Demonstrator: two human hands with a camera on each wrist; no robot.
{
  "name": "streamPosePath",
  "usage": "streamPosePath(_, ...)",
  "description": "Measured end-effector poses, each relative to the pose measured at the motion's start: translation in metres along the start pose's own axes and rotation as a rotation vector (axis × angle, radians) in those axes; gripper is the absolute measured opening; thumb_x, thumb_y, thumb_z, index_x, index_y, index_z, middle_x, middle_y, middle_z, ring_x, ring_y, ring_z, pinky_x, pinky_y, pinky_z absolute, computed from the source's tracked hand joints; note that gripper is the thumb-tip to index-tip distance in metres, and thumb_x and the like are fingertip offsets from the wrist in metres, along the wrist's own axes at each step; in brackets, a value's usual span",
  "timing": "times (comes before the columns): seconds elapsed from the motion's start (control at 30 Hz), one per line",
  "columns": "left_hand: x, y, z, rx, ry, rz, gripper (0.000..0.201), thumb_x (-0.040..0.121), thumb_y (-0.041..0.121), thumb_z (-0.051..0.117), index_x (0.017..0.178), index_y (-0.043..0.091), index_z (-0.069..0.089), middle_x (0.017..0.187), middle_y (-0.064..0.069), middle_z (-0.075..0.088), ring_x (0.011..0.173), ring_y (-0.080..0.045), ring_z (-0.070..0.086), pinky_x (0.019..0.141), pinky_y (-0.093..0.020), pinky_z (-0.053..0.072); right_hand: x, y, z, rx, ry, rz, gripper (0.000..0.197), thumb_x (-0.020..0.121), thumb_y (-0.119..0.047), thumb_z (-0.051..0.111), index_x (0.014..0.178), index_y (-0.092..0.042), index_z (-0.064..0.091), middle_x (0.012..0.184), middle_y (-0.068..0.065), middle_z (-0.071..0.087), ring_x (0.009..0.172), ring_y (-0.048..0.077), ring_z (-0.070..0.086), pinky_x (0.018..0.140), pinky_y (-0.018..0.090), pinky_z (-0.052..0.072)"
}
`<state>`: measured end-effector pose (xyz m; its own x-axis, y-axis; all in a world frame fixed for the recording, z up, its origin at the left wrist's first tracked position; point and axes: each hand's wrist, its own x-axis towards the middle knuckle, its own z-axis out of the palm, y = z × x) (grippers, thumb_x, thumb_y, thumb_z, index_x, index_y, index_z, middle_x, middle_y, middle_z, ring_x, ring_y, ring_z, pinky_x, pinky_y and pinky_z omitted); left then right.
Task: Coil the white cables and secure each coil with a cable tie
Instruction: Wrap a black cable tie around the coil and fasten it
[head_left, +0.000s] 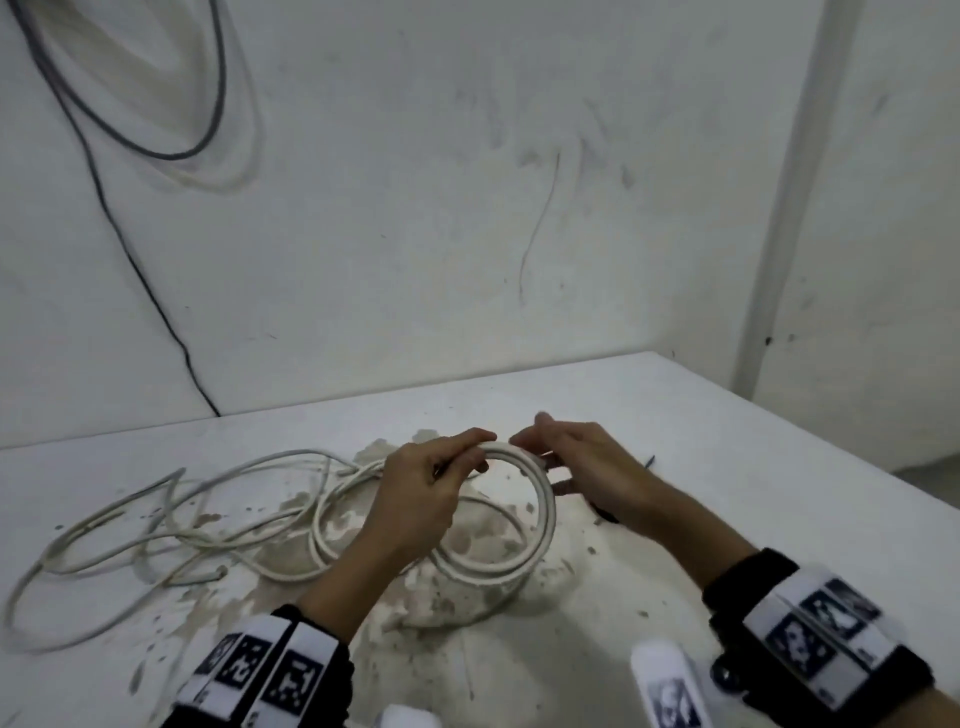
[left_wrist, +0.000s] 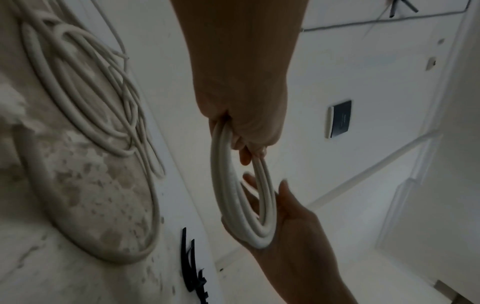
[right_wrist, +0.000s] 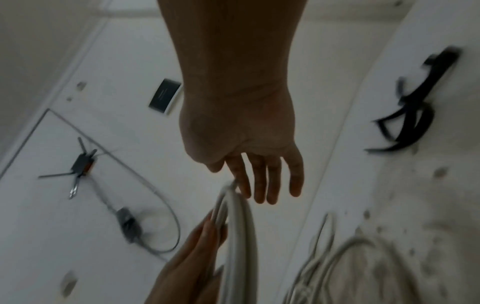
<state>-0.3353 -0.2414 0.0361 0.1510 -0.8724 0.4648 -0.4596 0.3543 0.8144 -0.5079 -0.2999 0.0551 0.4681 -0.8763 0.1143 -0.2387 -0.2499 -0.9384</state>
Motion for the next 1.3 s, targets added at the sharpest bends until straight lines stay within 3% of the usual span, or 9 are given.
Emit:
streamPosePath(0.1,0.004,-0.007,0.011,-0.075,-0.090,-0.069,0.022,0.090,0.014,0.058,0.096,0.030,0.072,0.075,0.001,0.073,0.033,-0.008,0.033,0.038,-0.018,0.033,0.008,0.027,-0.052,-0.258,0.158,0.057,0.017,0.093,-0.014,0.052,0.091,-0.014,0.068,0.084,-0.005,0.065,0.083,0.015,0.060,0.065,0.016,0.043)
streamPosePath(0.2,0.005,-0.011,0.022,-0.149,-0.157,-0.125,0.024,0.090,0.013,0.058,0.090,0.032,0.072,0.075,0.001,0.073,0.033,-0.009,0.030,0.037,-0.014,0.029,0.010,0.060,-0.090,-0.588,0.201,0.165,0.027,0.084,0.006,0.049,0.084,-0.011,0.071,0.077,-0.001,0.061,0.067,0.010,0.055,0.049,0.002,0.037)
streamPosePath(0.43,0.004,-0.014,0.042,-0.268,-0.216,-0.216,0.021,0.091,0.010,0.055,0.098,0.019,0.073,0.079,-0.007,0.074,0.031,-0.009,0.024,0.035,-0.014,0.023,0.015,0.097,-0.107,-0.879,0.109,0.229,0.028,0.077,0.009,0.052,0.089,-0.006,0.072,0.096,0.013,0.070,0.083,0.021,0.062,0.070,0.020,0.048)
streamPosePath(0.67,0.004,-0.012,0.035,-0.297,-0.177,-0.201,0.021,0.091,0.010,0.055,0.100,0.018,0.073,0.079,-0.007,0.073,0.031,-0.008,0.024,0.035,-0.012,0.024,0.020,0.098,-0.107,-0.943,0.115,0.180,0.017,0.081,-0.003,0.060,0.075,-0.018,0.066,0.092,0.010,0.069,0.079,0.026,0.063,0.073,0.037,0.055)
streamPosePath(0.87,0.006,-0.021,0.012,-0.217,-0.074,-0.139,0.020,0.089,0.011,0.058,0.098,0.020,0.073,0.075,-0.003,0.074,0.029,-0.006,0.027,0.036,-0.012,0.026,0.024,0.031,-0.066,-0.724,0.354,-0.356,0.013,0.086,0.001,0.056,0.097,-0.006,0.056,0.075,0.010,0.064,0.067,0.029,0.055,0.064,0.035,0.045)
streamPosePath(0.93,0.007,-0.020,0.004,-0.194,-0.047,-0.108,0.020,0.089,0.007,0.058,0.100,0.014,0.073,0.075,-0.007,0.073,0.029,0.000,0.034,0.036,-0.010,0.030,0.036,0.013,-0.056,-0.783,0.299,-0.291,0.017,0.086,0.002,0.051,0.093,-0.009,0.063,0.079,0.006,0.061,0.069,0.023,0.051,0.061,0.026,0.039)
streamPosePath(1.07,0.008,-0.020,-0.012,-0.171,-0.019,-0.049,0.022,0.088,0.001,0.056,0.106,0.001,0.068,0.085,-0.017,0.071,0.035,0.010,0.048,0.042,-0.002,0.035,0.054,0.000,-0.056,-0.911,0.009,0.157,0.028,0.085,0.001,0.044,0.089,-0.008,0.071,0.078,0.001,0.058,0.063,0.011,0.050,0.044,0.004,0.035)
streamPosePath(1.2,0.009,-0.023,-0.025,-0.122,-0.014,-0.024,0.022,0.088,0.003,0.057,0.107,0.003,0.069,0.087,-0.018,0.073,0.036,0.011,0.048,0.043,-0.001,0.034,0.064,0.003,-0.062,-0.731,0.127,0.215,0.021,0.088,-0.005,0.049,0.081,-0.003,0.068,0.079,0.013,0.064,0.066,0.025,0.059,0.061,0.030,0.054)
streamPosePath(1.3,0.011,-0.026,-0.029,-0.148,-0.001,-0.037,0.022,0.088,0.005,0.057,0.107,0.004,0.069,0.086,-0.016,0.073,0.036,0.010,0.047,0.042,-0.002,0.033,0.070,0.002,-0.062,-0.519,0.252,0.112,0.015,0.085,-0.013,0.065,0.087,0.001,0.070,0.078,0.010,0.066,0.056,0.013,0.063,0.060,0.022,0.053)
